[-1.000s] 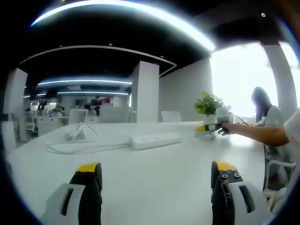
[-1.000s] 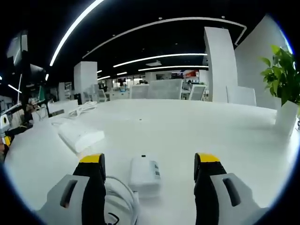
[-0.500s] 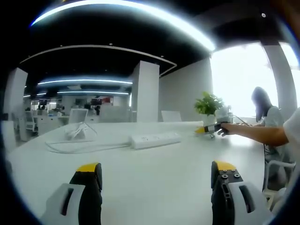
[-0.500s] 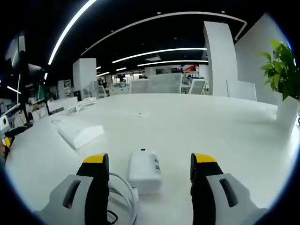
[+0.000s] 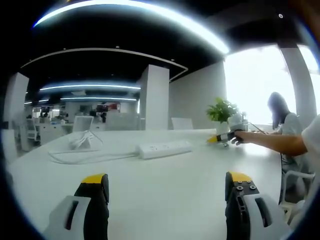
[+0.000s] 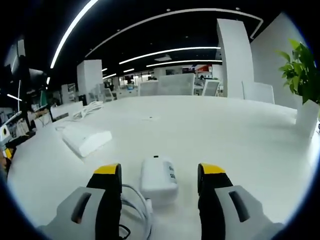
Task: Straighten the power strip on the desk, plug the charger into it
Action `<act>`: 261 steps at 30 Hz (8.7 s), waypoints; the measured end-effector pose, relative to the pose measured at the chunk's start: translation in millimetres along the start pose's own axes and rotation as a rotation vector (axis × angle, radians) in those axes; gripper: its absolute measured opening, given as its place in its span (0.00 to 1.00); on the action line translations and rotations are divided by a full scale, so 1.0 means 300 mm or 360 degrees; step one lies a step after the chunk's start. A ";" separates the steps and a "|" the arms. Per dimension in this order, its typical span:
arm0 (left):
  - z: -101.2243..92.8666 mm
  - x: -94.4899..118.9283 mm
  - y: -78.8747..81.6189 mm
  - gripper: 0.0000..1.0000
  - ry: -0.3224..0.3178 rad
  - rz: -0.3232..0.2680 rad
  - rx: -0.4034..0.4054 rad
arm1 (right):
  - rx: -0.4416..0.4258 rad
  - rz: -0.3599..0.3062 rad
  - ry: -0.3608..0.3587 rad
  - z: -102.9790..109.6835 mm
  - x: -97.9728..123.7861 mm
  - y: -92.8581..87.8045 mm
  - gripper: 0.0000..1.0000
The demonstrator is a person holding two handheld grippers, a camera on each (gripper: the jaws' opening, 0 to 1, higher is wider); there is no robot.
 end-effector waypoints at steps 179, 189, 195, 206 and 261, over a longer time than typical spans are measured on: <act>0.058 0.134 0.005 0.99 0.0078 -0.0049 0.0043 | 0.0914 -0.0004 0.0100 0.567 -0.022 0.359 0.27; 0.064 0.139 0.004 0.99 0.0086 -0.0052 0.0046 | 0.0967 0.0068 0.0110 0.578 -0.063 0.354 0.27; 0.062 0.142 0.004 0.99 0.0088 -0.0053 0.0048 | 0.1041 0.0137 0.0113 0.589 -0.080 0.361 0.27; 0.060 0.143 0.004 0.99 0.0089 -0.0054 0.0051 | 0.1230 0.0290 0.0107 0.615 -0.101 0.352 0.27; 0.066 0.136 0.004 0.99 0.0072 0.0021 0.0062 | 0.1890 0.1178 0.0190 0.675 -0.211 0.258 0.27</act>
Point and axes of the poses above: the point that each gripper's makers call its tool centre point, and the gripper's own axes: x roughly backward along the fingers, z roughly to its left, y roughly out of its top, the point moved 8 cm from there along x, roughly backward along the fingers, and after that the axes turned 3 degrees about -x, right-handed, at the moved point
